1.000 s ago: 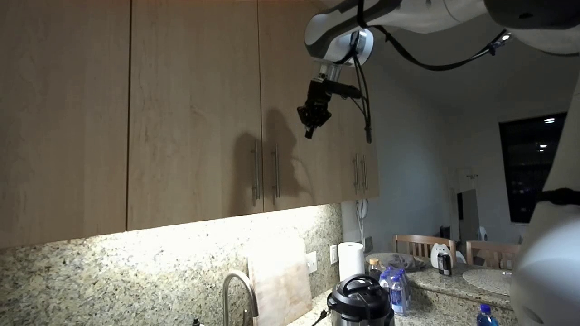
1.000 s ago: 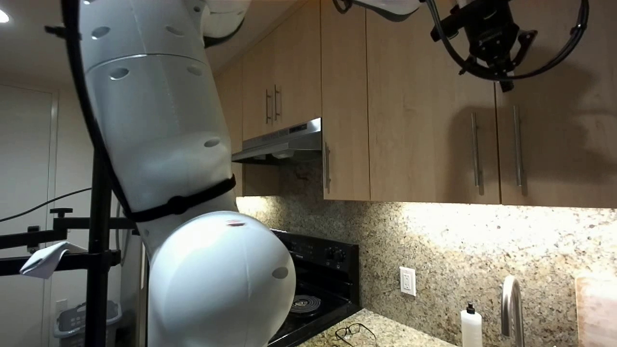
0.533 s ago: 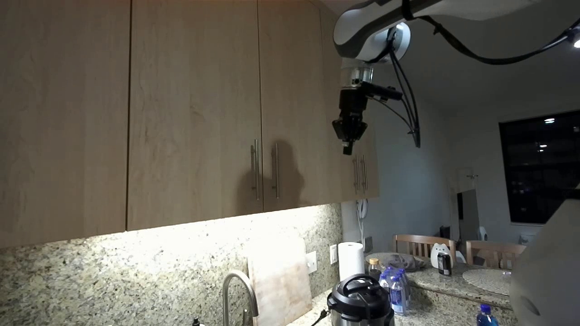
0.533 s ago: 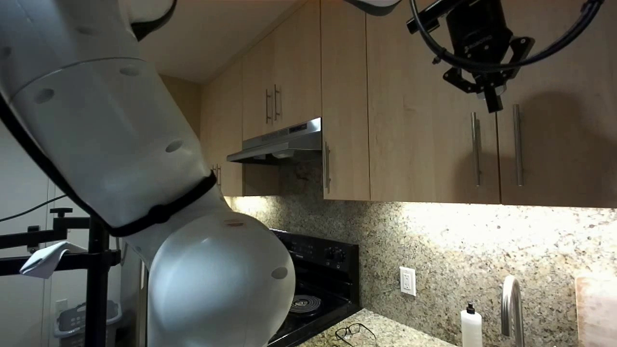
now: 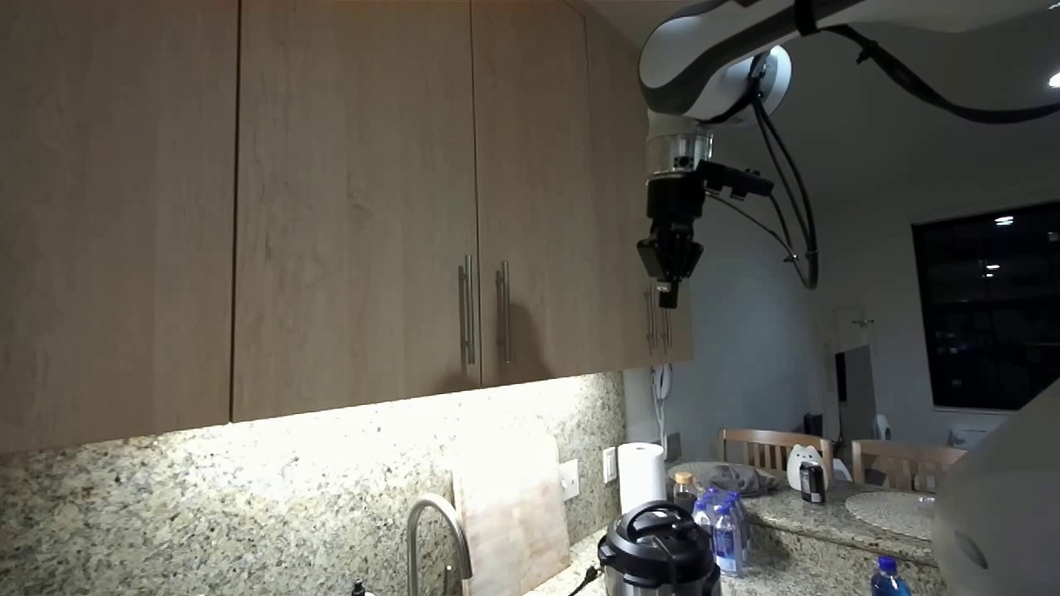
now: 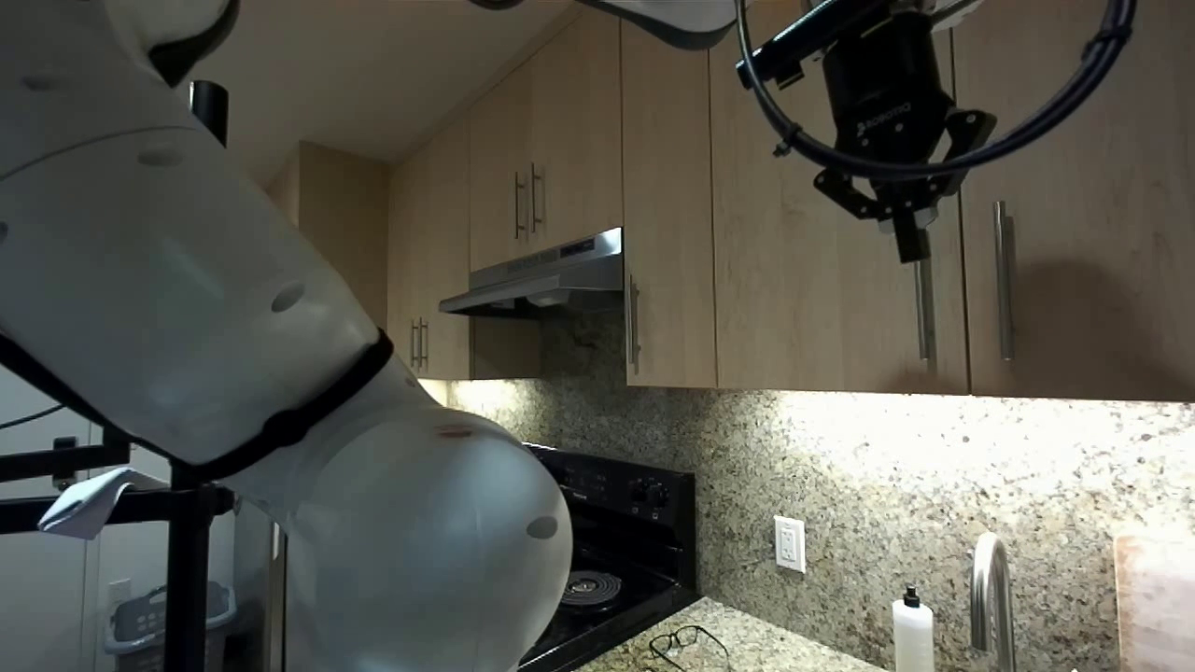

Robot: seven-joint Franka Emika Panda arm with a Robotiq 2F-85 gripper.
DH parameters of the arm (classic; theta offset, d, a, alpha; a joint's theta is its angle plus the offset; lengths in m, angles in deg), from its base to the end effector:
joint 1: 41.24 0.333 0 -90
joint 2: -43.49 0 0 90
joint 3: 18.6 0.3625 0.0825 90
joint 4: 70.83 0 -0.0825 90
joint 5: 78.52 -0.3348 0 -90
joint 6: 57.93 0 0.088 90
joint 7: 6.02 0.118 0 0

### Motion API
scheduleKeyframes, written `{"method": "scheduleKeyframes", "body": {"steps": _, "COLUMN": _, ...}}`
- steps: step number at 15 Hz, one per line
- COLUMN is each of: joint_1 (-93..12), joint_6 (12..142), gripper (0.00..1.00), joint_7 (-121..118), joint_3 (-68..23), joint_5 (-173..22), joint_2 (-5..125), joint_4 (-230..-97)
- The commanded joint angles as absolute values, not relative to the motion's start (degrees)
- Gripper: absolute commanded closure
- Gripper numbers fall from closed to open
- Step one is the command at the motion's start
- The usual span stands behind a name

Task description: Close the cupboard door

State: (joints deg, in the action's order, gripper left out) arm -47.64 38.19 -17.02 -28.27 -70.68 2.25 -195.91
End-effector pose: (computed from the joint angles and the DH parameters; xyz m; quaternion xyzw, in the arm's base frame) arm 0.2405 -0.1133 0.6767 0.9942 -0.0289 0.0978 0.0350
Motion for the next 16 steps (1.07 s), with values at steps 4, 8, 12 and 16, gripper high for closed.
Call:
{"method": "scheduleKeyframes", "body": {"steps": 4, "joint_1": -45.88, "joint_6": 34.47, "gripper": 1.00, "joint_7": -18.96, "joint_3": -28.18, "joint_5": -69.93, "joint_2": -0.97, "joint_4": -200.60}}
{"method": "scheduleKeyframes", "body": {"steps": 8, "joint_1": -45.07, "joint_6": 33.56, "gripper": 1.00, "joint_7": -18.97, "joint_3": -28.05, "joint_5": -69.78, "joint_2": -1.28, "joint_4": -201.37}}
{"method": "scheduleKeyframes", "body": {"steps": 12, "joint_1": -45.09, "joint_6": 33.15, "gripper": 0.73, "joint_7": -18.61, "joint_3": -27.91, "joint_5": -69.40, "joint_2": -1.18, "joint_4": -201.17}}
{"method": "scheduleKeyframes", "body": {"steps": 16, "joint_1": -44.98, "joint_6": 31.42, "gripper": 0.49, "joint_7": -18.89, "joint_3": -28.02, "joint_5": -69.56, "joint_2": -1.32, "joint_4": -200.45}}
